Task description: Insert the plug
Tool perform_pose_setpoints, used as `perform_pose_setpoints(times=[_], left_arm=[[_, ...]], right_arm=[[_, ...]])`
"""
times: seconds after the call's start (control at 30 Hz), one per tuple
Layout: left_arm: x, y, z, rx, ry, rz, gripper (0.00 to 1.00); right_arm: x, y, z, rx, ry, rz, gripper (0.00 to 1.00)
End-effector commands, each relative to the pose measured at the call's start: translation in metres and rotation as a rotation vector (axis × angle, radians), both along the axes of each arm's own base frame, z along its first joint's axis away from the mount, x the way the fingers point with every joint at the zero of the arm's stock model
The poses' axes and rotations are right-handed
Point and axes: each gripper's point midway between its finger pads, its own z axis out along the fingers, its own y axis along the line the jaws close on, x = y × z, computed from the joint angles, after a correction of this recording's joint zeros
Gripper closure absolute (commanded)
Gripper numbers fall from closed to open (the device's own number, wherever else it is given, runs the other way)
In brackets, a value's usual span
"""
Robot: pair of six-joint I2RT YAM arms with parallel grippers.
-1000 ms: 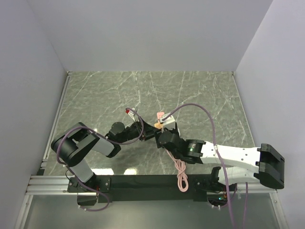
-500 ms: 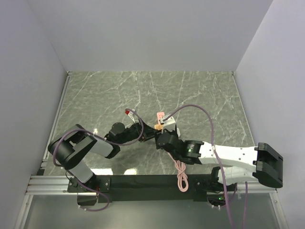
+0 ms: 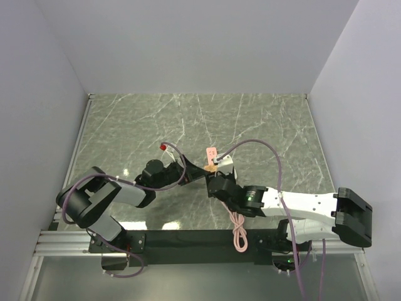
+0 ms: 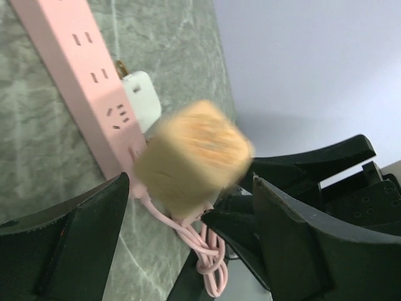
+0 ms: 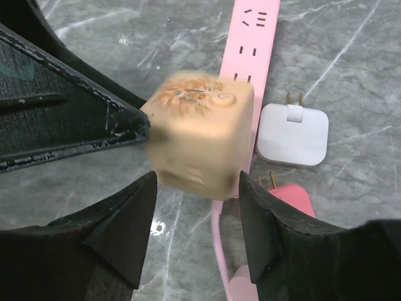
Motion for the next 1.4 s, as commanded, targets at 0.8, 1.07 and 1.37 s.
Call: perform_pose_setpoints(times=[0.8, 1.07, 1.37], left_arm=[[0.03, 0.021, -0.023, 0.218, -0.178, 0.117, 0.17], [0.032, 0.062, -0.027, 0.296, -0.16, 0.308, 0.17], [-0.007, 0.079, -0.028, 0.258, -0.185, 0.248, 0.2]], right_arm=[[0.037, -0.015, 0.031, 0.203, 0.077, 0.004, 0.44], [0.006, 0.029, 0.022, 0.284, 0.277, 0.237, 0.33], [0.008, 0.023, -0.007, 0.327, 0.396, 0.25, 0.21]])
